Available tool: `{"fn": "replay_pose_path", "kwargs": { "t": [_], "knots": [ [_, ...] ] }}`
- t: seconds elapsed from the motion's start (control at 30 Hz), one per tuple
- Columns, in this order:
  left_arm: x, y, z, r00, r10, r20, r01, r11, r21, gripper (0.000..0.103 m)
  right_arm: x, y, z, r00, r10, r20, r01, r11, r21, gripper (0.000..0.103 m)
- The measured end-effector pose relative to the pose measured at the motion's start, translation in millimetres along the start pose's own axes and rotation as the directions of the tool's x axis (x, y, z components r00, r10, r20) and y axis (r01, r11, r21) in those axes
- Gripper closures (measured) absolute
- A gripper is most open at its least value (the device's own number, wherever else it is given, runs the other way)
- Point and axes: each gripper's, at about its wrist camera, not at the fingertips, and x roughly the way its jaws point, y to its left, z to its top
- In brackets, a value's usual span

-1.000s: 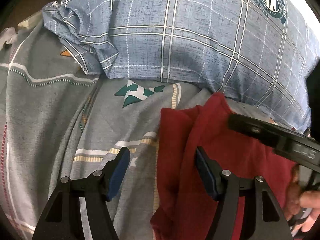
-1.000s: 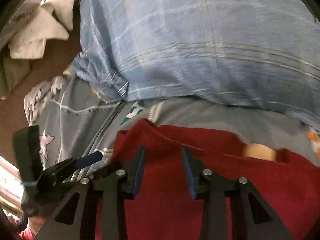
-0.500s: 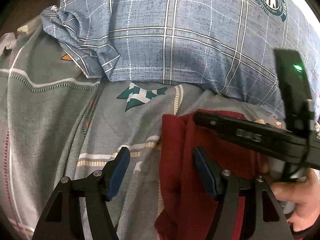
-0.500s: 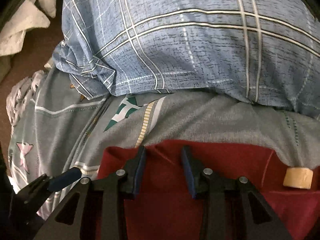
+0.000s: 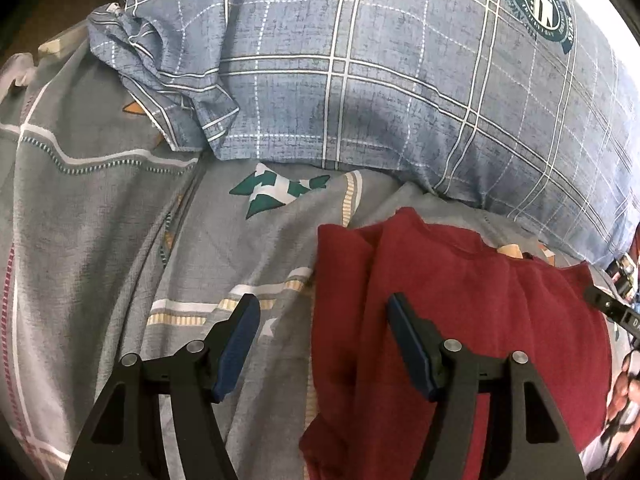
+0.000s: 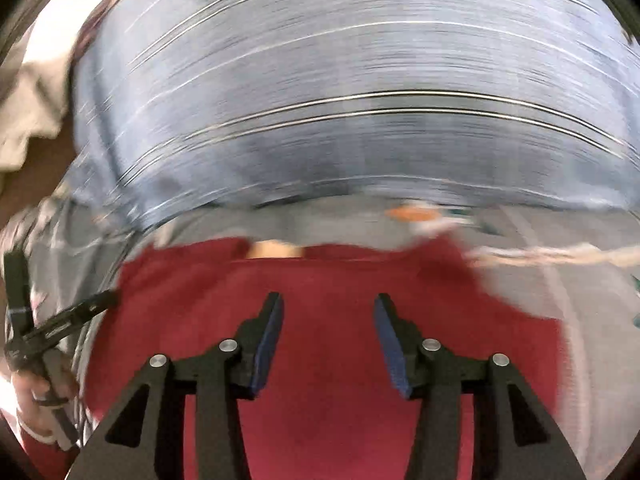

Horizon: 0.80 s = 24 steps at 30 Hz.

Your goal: Fold small clothes

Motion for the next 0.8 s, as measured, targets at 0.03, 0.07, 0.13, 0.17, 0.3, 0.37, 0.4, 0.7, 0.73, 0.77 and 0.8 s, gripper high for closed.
{"fn": "replay_pose_path", "kwargs": {
  "t": [0.03,0.07,0.13,0.17,0.3,0.37,0.4,0.7,0.73,0.77,0.8],
  "knots": [
    [2,-1,-1,1.0,0.007,-0.002,-0.007,1.0,0.004,0.037,-3,-15,1,1.0,-0.02,-0.003,0.02,0.999,0.027,0.053],
    [5,-3,-1,1.0,0.015,-0.006,-0.015,1.0,0.009,0.037,-4,-26,1,0.999,-0.041,-0.009,0.041,0.998,0.046,0.054],
    [13,-5,-3,0.999,0.025,-0.025,-0.024,1.0,0.013,0.037,-1,-43,-2,0.999,-0.038,-0.009,0.038,0.997,0.067,0.061],
    [15,-5,-3,0.999,0.026,-0.029,-0.026,1.0,0.014,0.037,3,-48,-3,1.0,-0.026,-0.015,0.027,0.997,0.076,0.063],
    [20,-10,-1,0.999,0.039,-0.027,-0.038,0.999,0.034,0.037,16,-57,-4,1.0,-0.019,-0.007,0.019,0.995,0.098,0.07],
    [21,-11,-1,0.999,0.04,-0.026,-0.039,0.999,0.036,0.037,19,-61,-2,1.0,0.002,-0.012,0.0,0.994,0.11,0.07],
    [22,-11,-1,0.999,0.041,-0.028,-0.04,0.999,0.036,0.037,20,-60,-4,1.0,0.01,-0.01,-0.009,0.993,0.118,0.07],
    [21,-9,-2,0.999,0.036,-0.03,-0.035,0.999,0.03,0.037,15,-59,-9,1.0,0.013,0.02,-0.016,0.989,0.147,0.067],
    [20,-9,-2,0.999,0.035,-0.031,-0.034,0.999,0.03,0.037,12,-58,-10,1.0,0.012,0.021,-0.015,0.988,0.152,0.067],
    [20,-9,-2,0.999,0.034,-0.032,-0.033,0.999,0.029,0.037,8,-57,-10,1.0,0.011,0.023,-0.014,0.988,0.156,0.066],
    [20,-9,-1,0.999,0.034,-0.034,-0.033,0.999,0.029,0.037,4,-56,-10,1.0,0.013,0.025,-0.017,0.987,0.158,0.064]
  ]
}}
